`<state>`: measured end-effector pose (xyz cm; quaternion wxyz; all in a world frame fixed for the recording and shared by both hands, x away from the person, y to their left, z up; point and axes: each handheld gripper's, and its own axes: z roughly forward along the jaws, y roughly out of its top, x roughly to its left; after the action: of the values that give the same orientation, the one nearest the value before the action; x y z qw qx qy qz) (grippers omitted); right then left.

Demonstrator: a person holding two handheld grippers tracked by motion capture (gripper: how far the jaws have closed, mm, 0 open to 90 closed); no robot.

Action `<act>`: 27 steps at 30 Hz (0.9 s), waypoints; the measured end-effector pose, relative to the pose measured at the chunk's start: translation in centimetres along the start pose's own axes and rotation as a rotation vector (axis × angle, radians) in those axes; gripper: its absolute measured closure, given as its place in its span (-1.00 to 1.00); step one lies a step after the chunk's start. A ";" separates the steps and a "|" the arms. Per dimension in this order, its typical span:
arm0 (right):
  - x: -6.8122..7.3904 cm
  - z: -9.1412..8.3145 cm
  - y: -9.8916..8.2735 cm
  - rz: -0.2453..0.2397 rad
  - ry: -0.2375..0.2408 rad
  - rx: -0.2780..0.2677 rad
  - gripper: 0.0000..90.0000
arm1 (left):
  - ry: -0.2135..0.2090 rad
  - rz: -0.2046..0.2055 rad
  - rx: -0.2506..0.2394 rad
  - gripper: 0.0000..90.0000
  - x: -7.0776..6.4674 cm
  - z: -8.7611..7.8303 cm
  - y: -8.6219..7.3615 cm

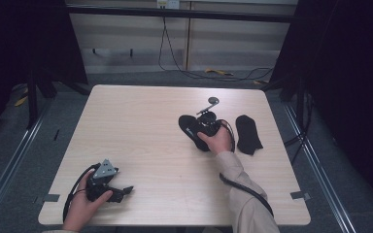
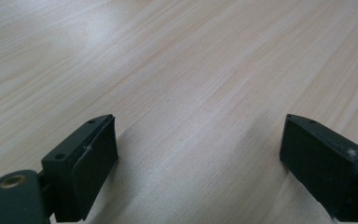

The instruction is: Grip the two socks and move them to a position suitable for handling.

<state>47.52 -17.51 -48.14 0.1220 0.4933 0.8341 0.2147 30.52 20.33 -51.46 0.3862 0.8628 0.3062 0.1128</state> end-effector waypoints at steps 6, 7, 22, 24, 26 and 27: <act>0.9 -0.8 -0.5 -0.066 0.038 -0.012 0.94 | -0.001 0.003 0.000 -0.76 0.0 0.0 0.0; 1.0 -1.0 -0.6 -0.074 0.046 -0.021 0.94 | 0.000 0.002 0.000 -0.76 0.0 0.0 0.0; 8.5 -9.9 -5.8 -0.367 0.291 -0.195 0.82 | 0.002 -0.005 -0.001 -0.76 0.0 -0.1 -0.1; 8.3 -9.3 -7.4 -0.349 0.225 -0.160 0.14 | 0.002 -0.006 -0.002 -0.76 0.0 -0.1 -0.1; 7.5 -9.0 -8.0 -0.316 0.216 -0.154 0.15 | 0.002 -0.006 -0.002 -0.76 0.0 -0.1 -0.1; 6.5 -8.8 -8.3 -0.282 0.197 -0.157 0.10 | 0.003 -0.005 -0.001 -0.76 0.0 -0.1 -0.1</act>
<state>34.31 -17.48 -44.31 0.1066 0.3370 0.8836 0.3070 30.46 20.39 -51.45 0.3866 0.8616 0.3090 0.1130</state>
